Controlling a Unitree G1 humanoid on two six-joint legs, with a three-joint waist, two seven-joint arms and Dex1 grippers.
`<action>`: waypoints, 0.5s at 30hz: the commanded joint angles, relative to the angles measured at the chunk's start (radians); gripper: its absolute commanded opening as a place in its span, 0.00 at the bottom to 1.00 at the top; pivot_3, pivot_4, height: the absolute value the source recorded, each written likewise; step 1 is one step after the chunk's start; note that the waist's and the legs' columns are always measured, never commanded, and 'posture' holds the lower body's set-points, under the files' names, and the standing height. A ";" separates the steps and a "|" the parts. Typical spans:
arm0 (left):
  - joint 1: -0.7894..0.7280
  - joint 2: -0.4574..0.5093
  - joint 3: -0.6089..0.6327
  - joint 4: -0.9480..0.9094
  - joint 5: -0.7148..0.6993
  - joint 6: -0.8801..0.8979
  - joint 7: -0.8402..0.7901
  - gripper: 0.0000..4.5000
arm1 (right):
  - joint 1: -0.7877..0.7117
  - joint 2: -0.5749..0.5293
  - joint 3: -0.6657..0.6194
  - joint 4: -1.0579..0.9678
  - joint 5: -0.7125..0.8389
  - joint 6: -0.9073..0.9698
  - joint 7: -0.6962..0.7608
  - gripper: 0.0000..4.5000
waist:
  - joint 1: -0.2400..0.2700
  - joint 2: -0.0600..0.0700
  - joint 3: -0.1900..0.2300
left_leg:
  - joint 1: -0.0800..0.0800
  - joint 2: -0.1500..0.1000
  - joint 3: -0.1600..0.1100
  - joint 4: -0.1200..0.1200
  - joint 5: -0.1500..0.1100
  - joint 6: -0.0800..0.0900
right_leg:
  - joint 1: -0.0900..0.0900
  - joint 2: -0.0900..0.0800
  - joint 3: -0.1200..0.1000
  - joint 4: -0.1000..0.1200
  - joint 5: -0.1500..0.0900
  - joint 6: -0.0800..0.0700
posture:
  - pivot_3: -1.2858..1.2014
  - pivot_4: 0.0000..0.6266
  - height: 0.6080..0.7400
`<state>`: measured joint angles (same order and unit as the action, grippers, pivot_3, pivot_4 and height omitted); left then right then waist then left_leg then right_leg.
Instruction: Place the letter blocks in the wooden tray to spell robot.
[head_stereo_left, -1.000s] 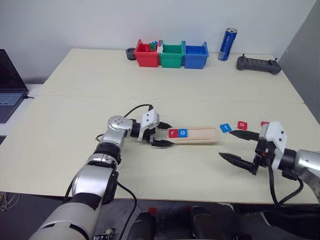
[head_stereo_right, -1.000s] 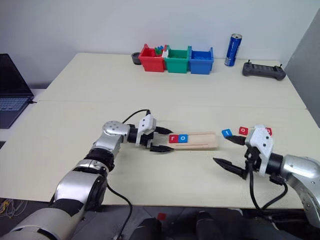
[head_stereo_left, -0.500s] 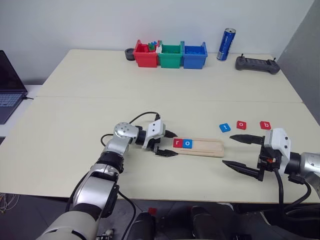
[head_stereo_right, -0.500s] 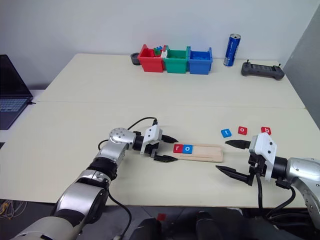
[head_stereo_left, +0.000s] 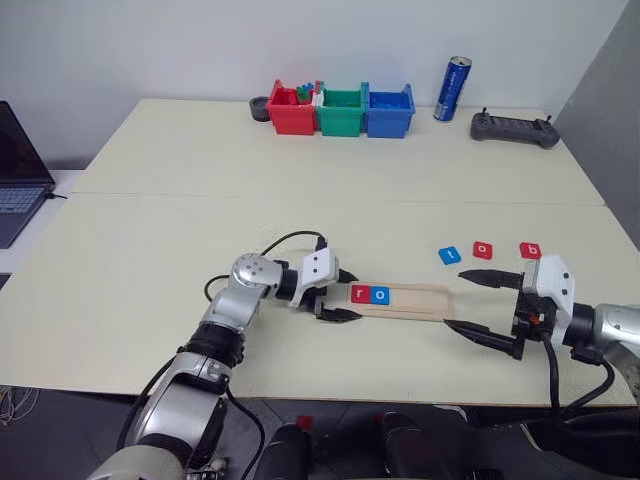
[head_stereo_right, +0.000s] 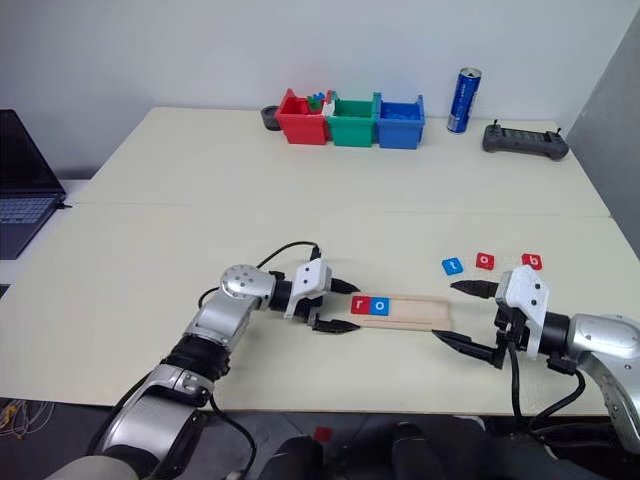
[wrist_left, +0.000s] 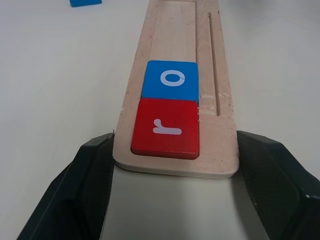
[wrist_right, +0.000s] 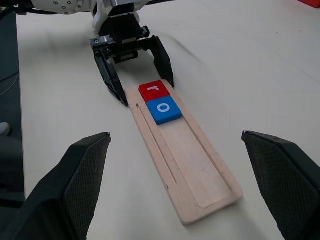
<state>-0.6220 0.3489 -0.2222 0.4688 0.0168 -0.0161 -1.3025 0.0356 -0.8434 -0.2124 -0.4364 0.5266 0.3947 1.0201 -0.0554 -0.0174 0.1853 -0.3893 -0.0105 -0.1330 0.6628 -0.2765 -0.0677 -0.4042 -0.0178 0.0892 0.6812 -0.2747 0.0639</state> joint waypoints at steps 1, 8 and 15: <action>0.033 0.021 -0.007 -0.104 -0.028 0.031 0.016 0.76 | -0.011 0.003 0.000 -0.013 -0.006 -0.017 -0.008 1.00 | 0.000 0.000 0.000 | 0.000 0.000 0.000 0.000 0.000 0.000 | 0.000 0.000 0.000 0.000 0.000 0.000 | 0.52 0.24 1.00; 0.065 0.040 -0.026 -0.176 -0.047 0.071 0.022 0.76 | -0.009 0.015 0.015 -0.005 -0.011 -0.021 -0.004 1.00 | 0.005 0.000 0.000 | 0.000 0.000 0.000 0.000 0.000 0.000 | 0.000 0.000 0.000 0.000 0.000 0.000 | 0.52 0.24 1.00; 0.038 0.047 -0.029 -0.142 -0.059 0.061 0.030 0.76 | 0.004 0.011 0.012 -0.014 -0.006 -0.017 -0.002 1.00 | 0.006 0.000 0.000 | 0.000 0.000 0.000 0.000 0.000 0.000 | 0.000 0.000 0.000 0.000 0.000 0.000 | 0.52 0.24 1.00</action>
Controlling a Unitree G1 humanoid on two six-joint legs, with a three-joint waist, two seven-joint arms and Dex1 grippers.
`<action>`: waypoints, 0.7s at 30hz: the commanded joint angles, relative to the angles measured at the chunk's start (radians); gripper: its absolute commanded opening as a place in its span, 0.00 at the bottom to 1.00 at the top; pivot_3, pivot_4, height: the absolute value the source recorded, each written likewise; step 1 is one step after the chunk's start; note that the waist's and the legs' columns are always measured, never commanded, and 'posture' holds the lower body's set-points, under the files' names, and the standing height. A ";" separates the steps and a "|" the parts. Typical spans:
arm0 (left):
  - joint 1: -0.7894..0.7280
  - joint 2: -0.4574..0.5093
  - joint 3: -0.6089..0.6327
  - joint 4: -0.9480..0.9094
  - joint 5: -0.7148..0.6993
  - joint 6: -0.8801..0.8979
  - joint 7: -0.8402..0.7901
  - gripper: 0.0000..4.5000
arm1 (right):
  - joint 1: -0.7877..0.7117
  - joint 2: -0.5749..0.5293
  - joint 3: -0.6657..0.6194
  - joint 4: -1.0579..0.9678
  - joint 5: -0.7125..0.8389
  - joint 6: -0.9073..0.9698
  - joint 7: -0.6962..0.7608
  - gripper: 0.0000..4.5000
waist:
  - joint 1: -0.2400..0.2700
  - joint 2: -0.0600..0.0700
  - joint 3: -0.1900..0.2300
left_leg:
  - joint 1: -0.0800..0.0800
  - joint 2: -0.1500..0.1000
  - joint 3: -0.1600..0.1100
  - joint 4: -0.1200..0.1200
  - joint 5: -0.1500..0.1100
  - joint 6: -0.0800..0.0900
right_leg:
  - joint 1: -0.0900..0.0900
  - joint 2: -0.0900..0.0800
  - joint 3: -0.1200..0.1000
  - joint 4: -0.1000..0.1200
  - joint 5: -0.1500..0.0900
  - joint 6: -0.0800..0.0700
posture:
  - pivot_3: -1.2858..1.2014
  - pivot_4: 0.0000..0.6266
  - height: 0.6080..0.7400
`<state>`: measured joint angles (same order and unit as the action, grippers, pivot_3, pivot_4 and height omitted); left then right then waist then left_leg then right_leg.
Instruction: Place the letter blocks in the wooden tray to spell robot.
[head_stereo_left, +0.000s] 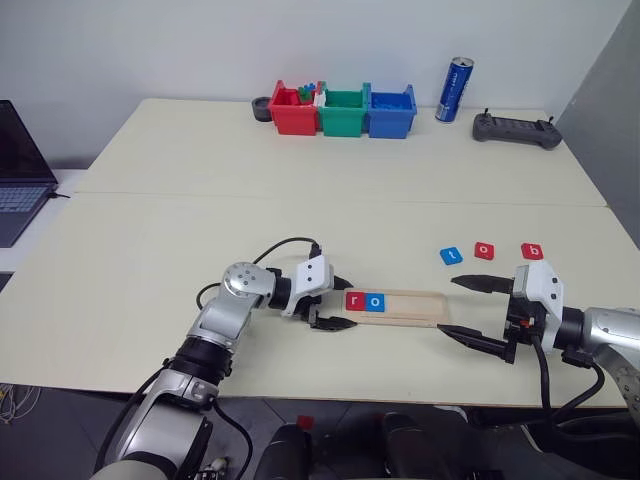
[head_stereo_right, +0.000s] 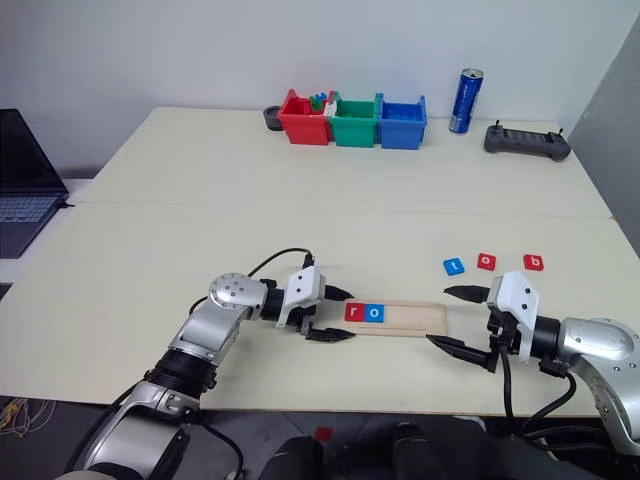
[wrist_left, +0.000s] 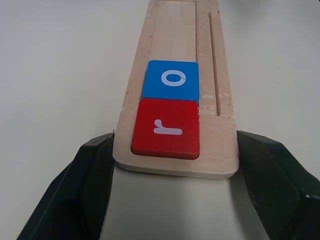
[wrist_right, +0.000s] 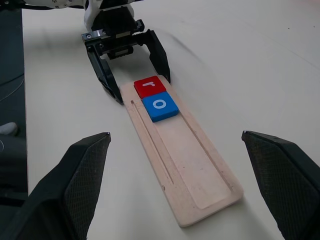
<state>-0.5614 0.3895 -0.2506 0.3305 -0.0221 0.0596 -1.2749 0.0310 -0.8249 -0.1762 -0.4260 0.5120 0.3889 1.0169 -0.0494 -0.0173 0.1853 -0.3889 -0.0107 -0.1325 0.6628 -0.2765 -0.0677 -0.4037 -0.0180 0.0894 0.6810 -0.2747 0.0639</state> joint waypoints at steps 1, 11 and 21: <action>-0.029 0.004 -0.002 0.005 -0.019 -0.018 0.005 0.76 | 0.013 -0.012 -0.027 -0.020 0.006 -0.016 0.010 1.00 | 0.000 0.000 0.000 | 0.000 0.000 0.000 0.000 0.000 0.000 | 0.000 0.000 0.000 0.000 0.000 0.000 | 0.52 0.24 1.00; -0.046 -0.030 -0.031 0.044 -0.016 -0.046 0.010 0.76 | 0.013 -0.032 -0.034 -0.003 0.006 -0.021 0.025 1.00 | 0.000 0.000 0.000 | 0.000 0.000 0.000 0.000 0.000 0.000 | 0.000 0.000 0.000 0.000 0.000 0.000 | 0.52 0.24 1.00; -0.064 -0.058 -0.046 0.064 -0.016 -0.059 0.028 0.76 | 0.035 -0.025 -0.036 -0.025 0.006 -0.018 0.003 1.00 | 0.000 0.000 0.000 | 0.000 0.000 0.000 0.000 0.000 0.000 | 0.000 0.000 0.000 0.000 0.000 0.000 | 0.52 0.24 1.00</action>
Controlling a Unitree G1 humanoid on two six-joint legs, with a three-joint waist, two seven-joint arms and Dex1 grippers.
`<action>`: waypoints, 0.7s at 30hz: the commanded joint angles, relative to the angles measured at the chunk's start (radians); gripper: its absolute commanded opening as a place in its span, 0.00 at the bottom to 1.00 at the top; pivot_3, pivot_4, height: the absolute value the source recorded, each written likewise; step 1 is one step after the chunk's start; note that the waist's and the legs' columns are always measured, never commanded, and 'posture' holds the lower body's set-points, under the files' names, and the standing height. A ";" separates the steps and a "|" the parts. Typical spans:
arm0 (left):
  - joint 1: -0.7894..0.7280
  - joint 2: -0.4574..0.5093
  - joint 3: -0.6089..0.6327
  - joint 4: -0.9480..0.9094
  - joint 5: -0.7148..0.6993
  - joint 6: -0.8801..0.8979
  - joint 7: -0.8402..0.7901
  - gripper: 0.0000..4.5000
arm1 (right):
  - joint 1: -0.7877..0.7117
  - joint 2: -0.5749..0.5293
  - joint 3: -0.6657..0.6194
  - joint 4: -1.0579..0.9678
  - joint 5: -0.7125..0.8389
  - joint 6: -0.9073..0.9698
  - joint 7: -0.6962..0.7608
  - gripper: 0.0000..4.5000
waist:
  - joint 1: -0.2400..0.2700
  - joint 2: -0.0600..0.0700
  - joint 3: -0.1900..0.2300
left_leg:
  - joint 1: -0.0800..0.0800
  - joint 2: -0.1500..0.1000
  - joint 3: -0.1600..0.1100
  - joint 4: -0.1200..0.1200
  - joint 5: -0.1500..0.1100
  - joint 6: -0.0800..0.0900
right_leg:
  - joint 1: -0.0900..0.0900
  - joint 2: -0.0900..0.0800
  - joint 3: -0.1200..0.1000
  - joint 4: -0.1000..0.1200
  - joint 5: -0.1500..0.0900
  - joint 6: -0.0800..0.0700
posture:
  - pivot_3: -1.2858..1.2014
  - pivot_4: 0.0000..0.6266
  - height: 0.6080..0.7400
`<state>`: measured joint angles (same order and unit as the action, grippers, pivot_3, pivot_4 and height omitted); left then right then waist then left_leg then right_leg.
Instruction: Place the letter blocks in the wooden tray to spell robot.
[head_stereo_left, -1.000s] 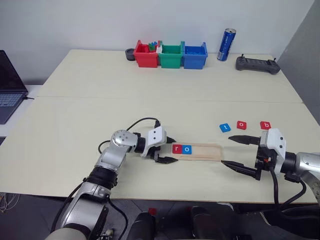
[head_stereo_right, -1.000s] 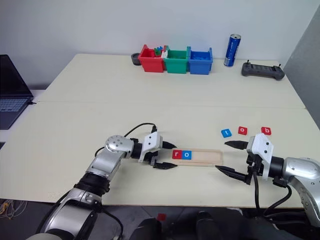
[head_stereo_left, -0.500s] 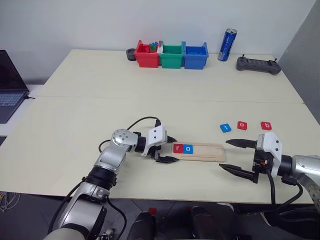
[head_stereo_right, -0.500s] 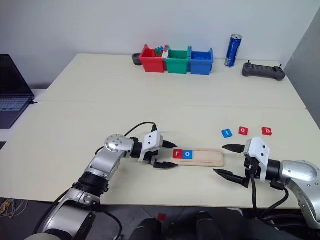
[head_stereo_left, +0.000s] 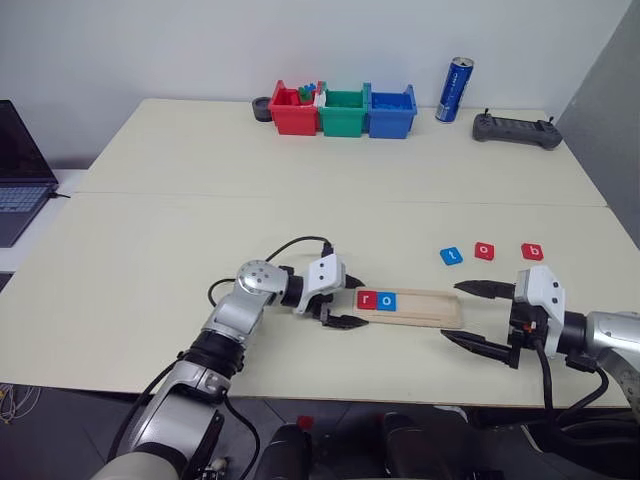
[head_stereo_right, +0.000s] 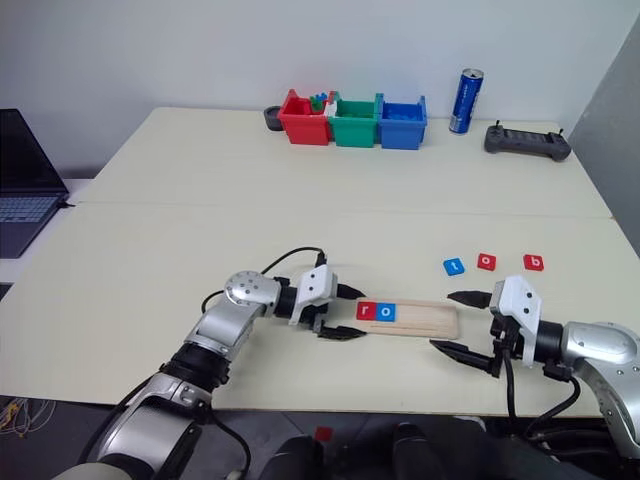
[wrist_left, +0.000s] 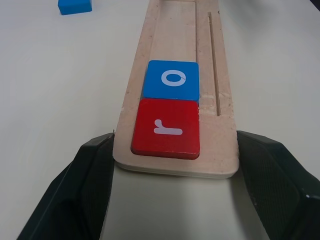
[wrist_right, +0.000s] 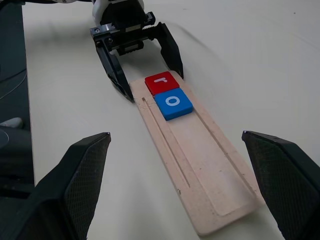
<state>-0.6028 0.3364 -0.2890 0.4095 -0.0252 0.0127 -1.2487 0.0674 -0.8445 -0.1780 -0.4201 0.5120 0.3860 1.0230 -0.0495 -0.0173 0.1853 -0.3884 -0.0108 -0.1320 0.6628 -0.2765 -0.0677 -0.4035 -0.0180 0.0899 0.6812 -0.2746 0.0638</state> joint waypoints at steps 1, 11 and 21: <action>-0.024 -0.007 -0.009 -0.015 -0.012 -0.012 0.002 0.76 | -0.003 -0.006 -0.034 -0.029 0.006 -0.015 -0.003 1.00 | 0.000 0.000 0.000 | 0.000 0.000 0.000 0.000 0.000 0.000 | 0.000 0.000 0.000 0.000 0.000 0.000 | 0.52 0.24 1.00; -0.011 0.015 -0.011 -0.035 -0.020 -0.004 -0.008 0.76 | -0.014 -0.006 -0.031 -0.015 0.001 -0.015 -0.005 1.00 | 0.000 0.000 0.000 | 0.000 0.000 0.000 0.000 0.000 0.000 | 0.000 0.000 0.000 0.000 0.000 0.000 | 0.52 0.24 1.00; 0.003 0.039 -0.014 -0.057 -0.031 0.016 -0.003 1.00 | -0.024 -0.010 -0.018 0.038 -0.032 -0.056 0.016 1.00 | 0.000 0.000 0.000 | 0.000 0.000 0.000 0.000 0.000 0.000 | 0.000 0.000 0.000 0.000 0.000 0.000 | 0.52 0.24 1.00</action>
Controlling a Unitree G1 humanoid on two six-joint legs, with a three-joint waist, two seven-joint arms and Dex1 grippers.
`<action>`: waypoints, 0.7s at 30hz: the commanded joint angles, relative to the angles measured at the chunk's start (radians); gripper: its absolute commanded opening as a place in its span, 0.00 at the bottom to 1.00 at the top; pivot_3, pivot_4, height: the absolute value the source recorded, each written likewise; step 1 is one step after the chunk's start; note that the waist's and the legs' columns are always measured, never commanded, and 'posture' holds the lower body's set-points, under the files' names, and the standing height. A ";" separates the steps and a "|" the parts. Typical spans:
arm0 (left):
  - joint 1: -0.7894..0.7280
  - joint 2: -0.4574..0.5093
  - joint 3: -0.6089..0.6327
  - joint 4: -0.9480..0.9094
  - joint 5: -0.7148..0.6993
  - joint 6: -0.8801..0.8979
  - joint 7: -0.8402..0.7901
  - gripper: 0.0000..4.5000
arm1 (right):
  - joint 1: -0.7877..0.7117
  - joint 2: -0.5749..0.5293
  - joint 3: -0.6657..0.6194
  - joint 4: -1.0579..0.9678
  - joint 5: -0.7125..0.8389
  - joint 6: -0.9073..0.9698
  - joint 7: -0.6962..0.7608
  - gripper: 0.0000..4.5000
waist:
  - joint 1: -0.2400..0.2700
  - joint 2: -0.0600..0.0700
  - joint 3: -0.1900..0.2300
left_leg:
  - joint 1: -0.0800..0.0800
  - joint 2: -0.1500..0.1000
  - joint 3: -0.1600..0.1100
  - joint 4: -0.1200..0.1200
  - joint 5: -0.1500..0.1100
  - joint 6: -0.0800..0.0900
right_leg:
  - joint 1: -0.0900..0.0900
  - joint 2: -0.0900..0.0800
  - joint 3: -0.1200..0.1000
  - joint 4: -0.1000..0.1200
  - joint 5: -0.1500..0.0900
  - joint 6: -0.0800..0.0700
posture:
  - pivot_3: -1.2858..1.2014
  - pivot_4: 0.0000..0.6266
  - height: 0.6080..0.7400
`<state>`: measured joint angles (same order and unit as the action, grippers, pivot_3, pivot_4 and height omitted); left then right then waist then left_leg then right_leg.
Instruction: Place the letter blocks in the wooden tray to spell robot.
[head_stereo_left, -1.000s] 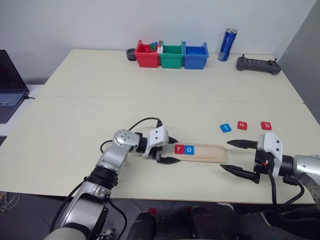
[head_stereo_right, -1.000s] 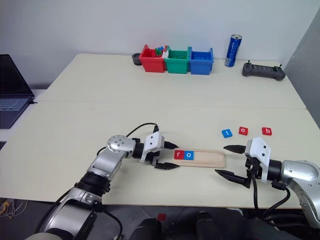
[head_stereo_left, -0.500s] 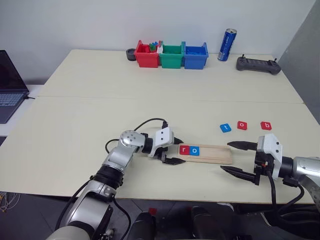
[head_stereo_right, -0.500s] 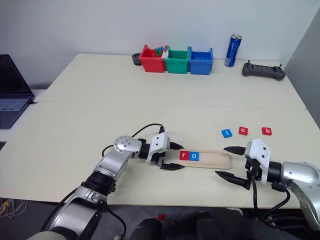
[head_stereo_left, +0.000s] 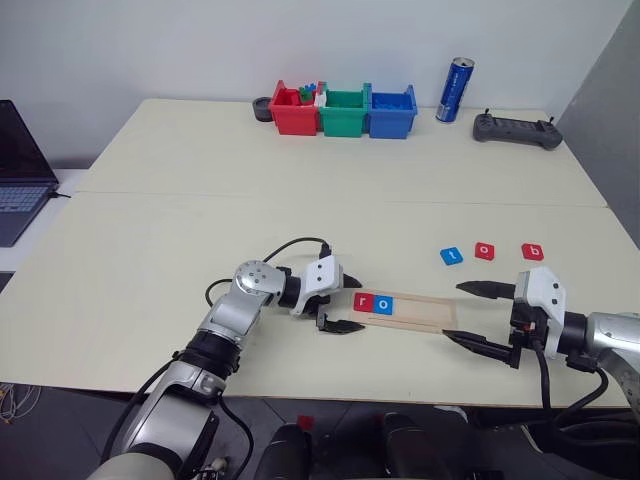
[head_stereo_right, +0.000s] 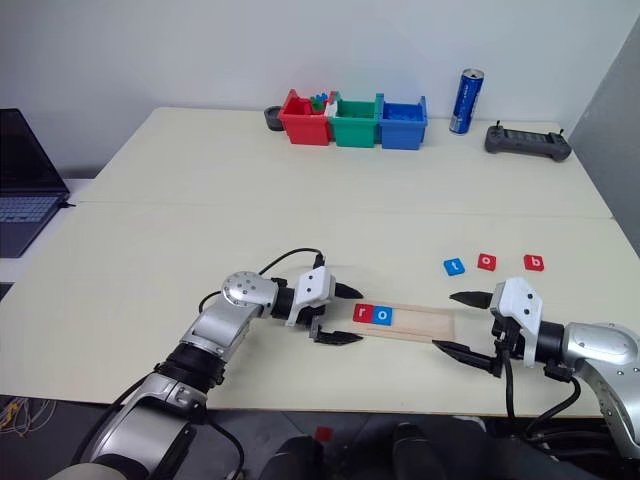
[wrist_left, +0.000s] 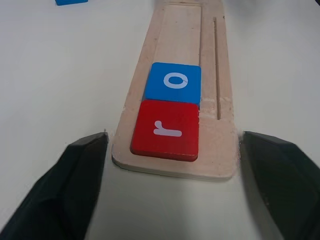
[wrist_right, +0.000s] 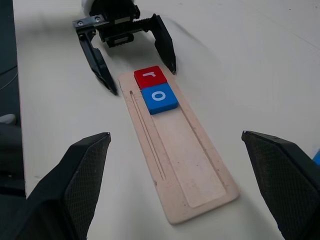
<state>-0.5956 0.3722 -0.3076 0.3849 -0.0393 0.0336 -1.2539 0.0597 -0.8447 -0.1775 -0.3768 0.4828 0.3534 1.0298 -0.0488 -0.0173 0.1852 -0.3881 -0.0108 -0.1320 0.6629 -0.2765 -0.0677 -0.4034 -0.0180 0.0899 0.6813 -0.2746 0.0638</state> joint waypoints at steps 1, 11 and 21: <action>-0.006 0.001 0.004 -0.031 -0.016 -0.005 0.004 1.00 | -0.020 -0.009 -0.017 -0.006 -0.002 -0.022 0.008 1.00 | 0.000 0.000 0.000 | 0.000 0.000 0.000 0.000 0.000 0.000 | 0.000 0.000 0.000 0.000 0.000 0.000 | 0.52 0.24 1.00; -0.033 0.075 0.043 -0.073 -0.075 0.070 -0.066 1.00 | -0.016 -0.007 -0.023 -0.033 0.013 -0.001 -0.005 1.00 | -0.003 0.000 0.000 | 0.001 0.000 0.000 0.000 0.000 0.000 | 0.000 0.000 0.000 0.000 0.000 0.000 | 0.52 0.24 1.00; -0.072 0.144 0.177 -0.229 -0.243 0.191 -0.064 1.00 | -0.001 0.032 -0.043 -0.088 -0.003 0.059 -0.140 1.00 | -0.001 0.000 0.000 | 0.001 0.001 0.000 0.000 0.000 0.000 | 0.001 0.000 0.000 0.000 0.000 0.000 | 0.52 0.24 1.00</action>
<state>-0.6744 0.5329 -0.1574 0.2302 -0.2399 0.2021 -1.3529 0.0655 -0.8246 -0.1881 -0.4397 0.4888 0.4023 0.9369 -0.0502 -0.0173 0.1852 -0.3875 -0.0101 -0.1322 0.6628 -0.2765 -0.0678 -0.4028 -0.0180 0.0898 0.6812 -0.2746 0.0638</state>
